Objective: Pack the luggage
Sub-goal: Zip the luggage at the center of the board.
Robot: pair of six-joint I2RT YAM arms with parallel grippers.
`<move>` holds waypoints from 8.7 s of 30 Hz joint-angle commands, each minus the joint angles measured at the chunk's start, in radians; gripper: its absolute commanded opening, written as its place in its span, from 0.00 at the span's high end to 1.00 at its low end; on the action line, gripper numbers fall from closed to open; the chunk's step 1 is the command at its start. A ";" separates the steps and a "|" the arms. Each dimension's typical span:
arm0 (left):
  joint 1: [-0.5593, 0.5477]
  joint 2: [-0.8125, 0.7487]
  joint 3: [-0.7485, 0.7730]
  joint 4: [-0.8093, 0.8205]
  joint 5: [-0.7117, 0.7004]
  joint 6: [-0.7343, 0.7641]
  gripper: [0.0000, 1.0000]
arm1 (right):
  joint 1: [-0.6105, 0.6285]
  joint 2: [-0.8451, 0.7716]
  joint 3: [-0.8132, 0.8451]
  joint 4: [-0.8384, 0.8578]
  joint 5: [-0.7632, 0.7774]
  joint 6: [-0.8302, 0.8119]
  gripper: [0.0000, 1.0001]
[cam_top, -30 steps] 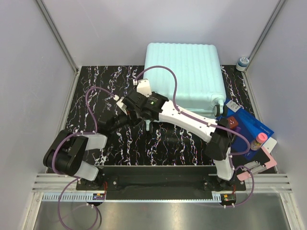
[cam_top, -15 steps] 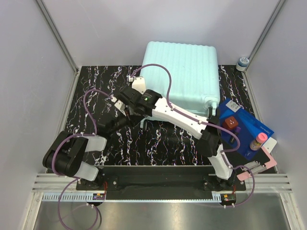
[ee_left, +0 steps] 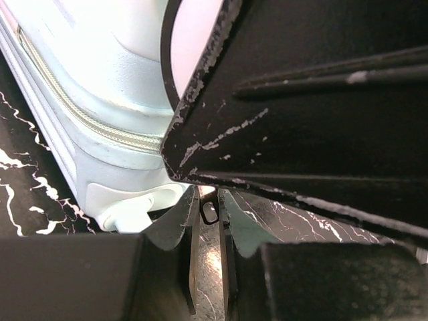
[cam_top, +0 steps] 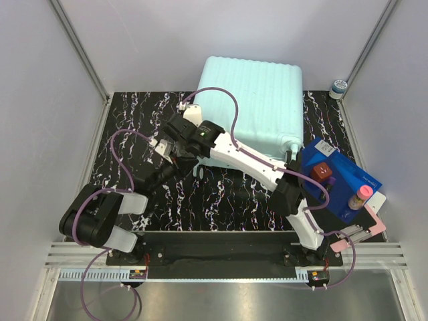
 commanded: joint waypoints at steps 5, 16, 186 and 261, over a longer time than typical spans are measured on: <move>0.013 0.009 -0.013 0.205 0.129 -0.042 1.00 | -0.052 -0.176 -0.168 0.250 -0.017 -0.094 0.14; 0.013 0.006 -0.019 0.210 0.139 -0.037 1.00 | -0.052 -0.562 -0.597 0.363 -0.060 -0.081 0.00; 0.269 -0.119 0.359 -0.798 -0.138 0.306 0.32 | -0.135 -0.761 -0.915 0.420 -0.063 -0.031 1.00; 0.208 0.122 0.339 -0.486 -0.086 0.154 0.41 | -0.176 -0.823 -0.967 0.409 0.046 -0.052 1.00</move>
